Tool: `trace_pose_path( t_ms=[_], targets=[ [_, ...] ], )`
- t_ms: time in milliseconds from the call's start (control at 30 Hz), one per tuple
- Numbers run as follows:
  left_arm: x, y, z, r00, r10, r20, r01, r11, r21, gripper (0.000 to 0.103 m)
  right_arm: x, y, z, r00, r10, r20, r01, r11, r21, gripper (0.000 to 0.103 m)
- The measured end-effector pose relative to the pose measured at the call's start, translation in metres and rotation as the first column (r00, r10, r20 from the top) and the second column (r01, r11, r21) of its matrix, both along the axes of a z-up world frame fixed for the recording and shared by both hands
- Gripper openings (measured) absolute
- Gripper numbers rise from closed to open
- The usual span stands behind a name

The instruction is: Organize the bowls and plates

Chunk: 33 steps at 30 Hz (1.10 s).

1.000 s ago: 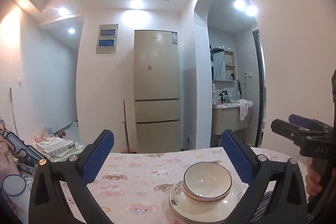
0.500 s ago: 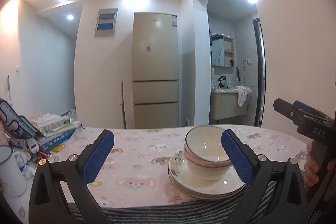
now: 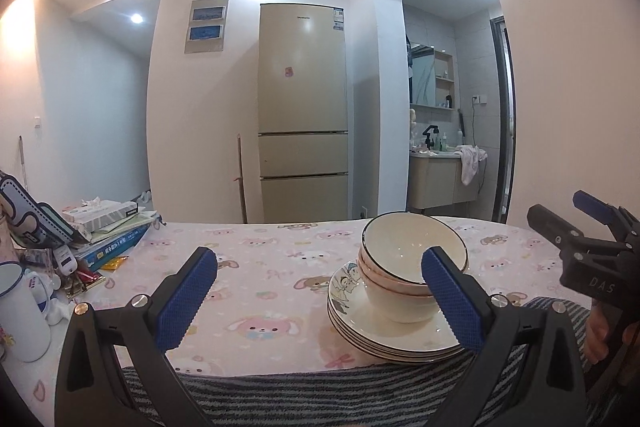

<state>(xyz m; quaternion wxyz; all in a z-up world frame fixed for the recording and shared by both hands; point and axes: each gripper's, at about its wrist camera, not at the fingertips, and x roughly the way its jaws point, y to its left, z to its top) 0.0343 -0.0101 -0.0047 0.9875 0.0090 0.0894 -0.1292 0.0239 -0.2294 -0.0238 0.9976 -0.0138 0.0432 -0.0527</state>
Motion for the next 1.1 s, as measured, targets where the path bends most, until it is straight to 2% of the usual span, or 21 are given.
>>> trace_pose_path(
  t_ms=[100,267,700,1100],
  targets=[
    [-0.002,0.001,0.0,1.0,-0.002,0.009,0.002,1.0,-0.006,0.103,0.001,-0.002,0.001,1.0,0.003,-0.005,-0.003,1.0,0.013,0.103],
    [-0.006,0.006,0.001,0.999,0.01,0.03,-0.009,1.0,-0.029,0.103,0.003,0.006,-0.002,1.0,0.013,-0.017,-0.014,1.0,-0.02,0.103],
    [-0.001,0.012,0.0,0.999,0.034,0.014,-0.033,0.999,-0.038,0.103,0.009,-0.001,-0.004,0.999,0.008,-0.042,-0.007,1.0,0.006,0.103],
    [0.005,0.014,-0.002,0.999,0.045,-0.011,-0.045,0.998,-0.043,0.103,0.007,0.008,-0.005,1.0,-0.005,-0.027,0.004,0.999,-0.038,0.103]
  ],
)
